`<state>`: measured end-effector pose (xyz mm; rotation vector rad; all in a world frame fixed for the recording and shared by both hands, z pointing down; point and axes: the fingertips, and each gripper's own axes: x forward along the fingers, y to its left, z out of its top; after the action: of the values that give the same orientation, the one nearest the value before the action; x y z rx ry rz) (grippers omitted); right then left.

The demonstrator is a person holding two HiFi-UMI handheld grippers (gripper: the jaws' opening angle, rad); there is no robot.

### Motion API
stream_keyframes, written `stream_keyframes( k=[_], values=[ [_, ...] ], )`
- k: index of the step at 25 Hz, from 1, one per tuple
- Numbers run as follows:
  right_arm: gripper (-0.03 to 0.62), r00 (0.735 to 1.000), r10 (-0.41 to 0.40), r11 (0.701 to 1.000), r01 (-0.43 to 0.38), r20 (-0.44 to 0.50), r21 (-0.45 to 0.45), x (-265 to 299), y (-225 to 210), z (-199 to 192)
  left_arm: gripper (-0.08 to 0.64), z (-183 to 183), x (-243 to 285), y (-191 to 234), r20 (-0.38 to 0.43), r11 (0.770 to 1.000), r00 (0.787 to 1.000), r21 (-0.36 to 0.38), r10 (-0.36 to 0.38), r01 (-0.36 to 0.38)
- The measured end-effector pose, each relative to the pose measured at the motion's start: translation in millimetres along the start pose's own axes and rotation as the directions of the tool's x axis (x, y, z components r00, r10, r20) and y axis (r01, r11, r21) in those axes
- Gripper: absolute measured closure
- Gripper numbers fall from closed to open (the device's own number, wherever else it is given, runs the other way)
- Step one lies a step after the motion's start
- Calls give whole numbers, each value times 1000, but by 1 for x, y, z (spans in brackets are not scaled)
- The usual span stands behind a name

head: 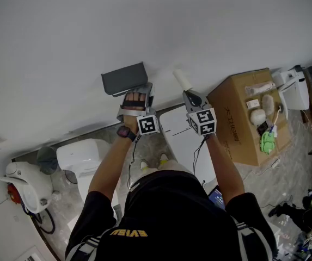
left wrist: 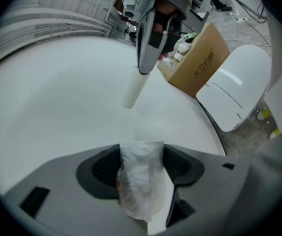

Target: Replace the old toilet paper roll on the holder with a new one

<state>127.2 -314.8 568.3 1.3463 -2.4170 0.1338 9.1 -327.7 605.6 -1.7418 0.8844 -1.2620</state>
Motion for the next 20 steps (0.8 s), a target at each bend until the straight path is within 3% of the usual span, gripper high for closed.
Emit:
stream_keyframes(
  k=[4, 13, 20],
  values=[
    [594, 1000, 3, 1000, -3, 1, 0, 1, 1, 1, 285, 0, -3, -2, 2, 999, 1000, -25, -29, 29],
    [594, 1000, 8, 1000, -8, 4, -5, 2, 2, 3, 285, -10, -5, -3, -21, 999, 1000, -31, -23, 22],
    [594, 1000, 21, 1000, -21, 5, -5, 9, 7, 5, 287, -31, -6, -1, -64, 998, 998, -57, 22, -26]
  ],
)
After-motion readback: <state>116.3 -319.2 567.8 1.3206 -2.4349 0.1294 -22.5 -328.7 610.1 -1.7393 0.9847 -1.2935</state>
